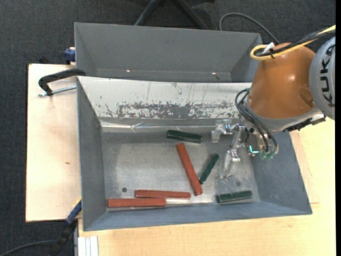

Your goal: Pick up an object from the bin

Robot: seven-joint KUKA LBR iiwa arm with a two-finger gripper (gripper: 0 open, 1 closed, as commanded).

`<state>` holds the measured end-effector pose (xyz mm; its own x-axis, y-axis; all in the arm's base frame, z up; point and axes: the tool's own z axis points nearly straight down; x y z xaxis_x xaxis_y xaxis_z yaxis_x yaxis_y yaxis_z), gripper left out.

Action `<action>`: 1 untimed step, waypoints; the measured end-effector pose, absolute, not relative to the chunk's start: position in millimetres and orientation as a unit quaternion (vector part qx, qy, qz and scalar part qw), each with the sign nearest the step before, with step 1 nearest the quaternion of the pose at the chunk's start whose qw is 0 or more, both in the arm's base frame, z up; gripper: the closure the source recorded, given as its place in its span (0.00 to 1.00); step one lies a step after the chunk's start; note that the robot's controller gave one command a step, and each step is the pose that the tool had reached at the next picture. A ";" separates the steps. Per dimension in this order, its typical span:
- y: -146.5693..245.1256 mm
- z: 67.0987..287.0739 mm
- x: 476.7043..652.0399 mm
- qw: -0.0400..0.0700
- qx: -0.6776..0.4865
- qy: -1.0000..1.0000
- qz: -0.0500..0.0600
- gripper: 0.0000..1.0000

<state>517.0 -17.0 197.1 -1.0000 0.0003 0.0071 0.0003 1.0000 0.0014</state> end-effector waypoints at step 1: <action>-25.6 70.6 519.1 -0.001 0.384 -0.924 0.000 0.00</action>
Offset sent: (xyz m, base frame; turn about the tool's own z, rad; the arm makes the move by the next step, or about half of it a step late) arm 0.0009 -0.0092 -0.1271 -0.7899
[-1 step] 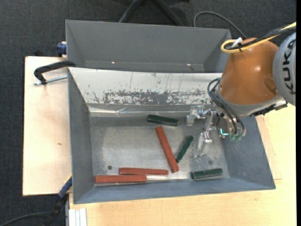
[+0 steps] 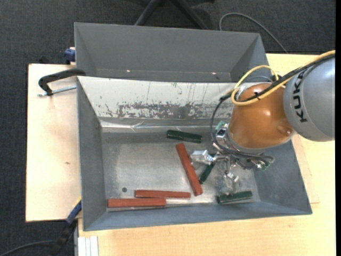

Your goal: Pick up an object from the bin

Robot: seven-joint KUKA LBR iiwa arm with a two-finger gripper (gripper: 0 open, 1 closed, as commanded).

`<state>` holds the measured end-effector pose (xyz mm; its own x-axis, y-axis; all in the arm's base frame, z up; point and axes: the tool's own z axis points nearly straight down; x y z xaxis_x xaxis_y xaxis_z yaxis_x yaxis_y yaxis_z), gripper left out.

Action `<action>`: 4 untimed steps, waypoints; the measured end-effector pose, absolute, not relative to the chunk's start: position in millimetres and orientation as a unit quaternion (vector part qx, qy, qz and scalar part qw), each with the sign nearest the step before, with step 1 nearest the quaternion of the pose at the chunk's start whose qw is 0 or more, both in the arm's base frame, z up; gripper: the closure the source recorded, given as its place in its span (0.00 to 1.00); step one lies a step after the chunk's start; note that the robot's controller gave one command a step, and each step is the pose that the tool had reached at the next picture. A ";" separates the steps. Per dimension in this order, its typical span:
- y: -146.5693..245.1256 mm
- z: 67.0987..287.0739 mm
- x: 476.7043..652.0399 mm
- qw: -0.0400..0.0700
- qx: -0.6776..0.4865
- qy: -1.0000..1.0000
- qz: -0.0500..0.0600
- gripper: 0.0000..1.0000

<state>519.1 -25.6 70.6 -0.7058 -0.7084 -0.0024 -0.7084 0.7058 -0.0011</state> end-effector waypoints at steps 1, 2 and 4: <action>53.3 101.7 509.3 0.004 -0.467 0.884 0.001 0.00; 32.4 108.8 546.1 0.004 -0.620 0.784 -0.001 0.00; 16.4 70.9 568.2 0.002 -0.769 0.640 -0.001 0.00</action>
Offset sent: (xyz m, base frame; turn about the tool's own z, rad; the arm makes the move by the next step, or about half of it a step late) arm -0.0110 0.0748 0.0294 -0.1828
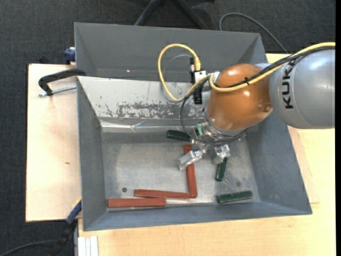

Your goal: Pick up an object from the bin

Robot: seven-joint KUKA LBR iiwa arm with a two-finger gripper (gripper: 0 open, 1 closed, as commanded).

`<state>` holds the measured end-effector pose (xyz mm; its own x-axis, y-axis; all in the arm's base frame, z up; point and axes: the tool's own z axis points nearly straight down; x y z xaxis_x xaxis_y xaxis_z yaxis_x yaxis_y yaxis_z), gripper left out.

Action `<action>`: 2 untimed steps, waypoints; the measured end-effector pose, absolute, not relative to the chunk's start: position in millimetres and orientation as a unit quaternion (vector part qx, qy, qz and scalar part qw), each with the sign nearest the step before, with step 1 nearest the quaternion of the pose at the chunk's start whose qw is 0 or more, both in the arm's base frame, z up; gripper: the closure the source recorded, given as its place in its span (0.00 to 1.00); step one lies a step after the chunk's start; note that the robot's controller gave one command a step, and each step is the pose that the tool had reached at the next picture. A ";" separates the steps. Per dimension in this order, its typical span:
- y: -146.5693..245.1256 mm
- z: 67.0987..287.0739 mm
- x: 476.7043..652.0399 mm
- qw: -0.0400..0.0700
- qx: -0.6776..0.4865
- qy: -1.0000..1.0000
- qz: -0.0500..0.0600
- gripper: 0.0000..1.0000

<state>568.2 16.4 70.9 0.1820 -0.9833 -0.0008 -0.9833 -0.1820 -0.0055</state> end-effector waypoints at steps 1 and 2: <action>18.8 70.8 567.6 0.002 -0.770 0.639 0.000 1.00; 20.4 122.7 569.5 0.004 -0.768 0.640 -0.002 1.00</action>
Offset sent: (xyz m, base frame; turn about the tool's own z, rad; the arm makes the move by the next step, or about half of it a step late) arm 0.0000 0.0000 0.0000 0.0000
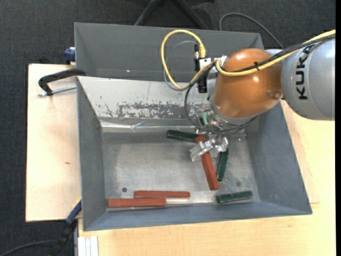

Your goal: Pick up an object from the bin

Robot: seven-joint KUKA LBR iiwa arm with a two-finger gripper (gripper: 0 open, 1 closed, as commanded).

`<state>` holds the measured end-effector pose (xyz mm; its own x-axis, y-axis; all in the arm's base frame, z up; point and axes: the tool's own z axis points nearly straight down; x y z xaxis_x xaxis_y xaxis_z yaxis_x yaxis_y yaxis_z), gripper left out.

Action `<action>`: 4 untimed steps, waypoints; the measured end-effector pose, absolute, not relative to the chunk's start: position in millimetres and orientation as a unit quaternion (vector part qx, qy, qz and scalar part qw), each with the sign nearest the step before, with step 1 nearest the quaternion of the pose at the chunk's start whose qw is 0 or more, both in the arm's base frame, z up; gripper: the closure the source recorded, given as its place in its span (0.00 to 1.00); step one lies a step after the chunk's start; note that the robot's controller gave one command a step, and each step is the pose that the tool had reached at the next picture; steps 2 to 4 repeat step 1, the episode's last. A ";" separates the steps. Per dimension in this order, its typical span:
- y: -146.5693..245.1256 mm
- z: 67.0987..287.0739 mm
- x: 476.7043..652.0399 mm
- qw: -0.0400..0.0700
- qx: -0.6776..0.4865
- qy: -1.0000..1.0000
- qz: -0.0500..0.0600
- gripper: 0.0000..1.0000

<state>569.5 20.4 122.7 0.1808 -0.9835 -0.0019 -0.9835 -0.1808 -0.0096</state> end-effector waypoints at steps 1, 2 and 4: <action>22.0 174.8 571.8 0.005 -0.767 0.642 -0.003 1.00; 22.0 174.8 571.8 0.005 -0.767 0.642 -0.003 1.00; 22.0 174.8 571.8 0.005 -0.767 0.642 -0.003 1.00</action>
Offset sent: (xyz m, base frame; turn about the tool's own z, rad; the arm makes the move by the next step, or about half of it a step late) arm 0.0001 0.0000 0.0478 0.0000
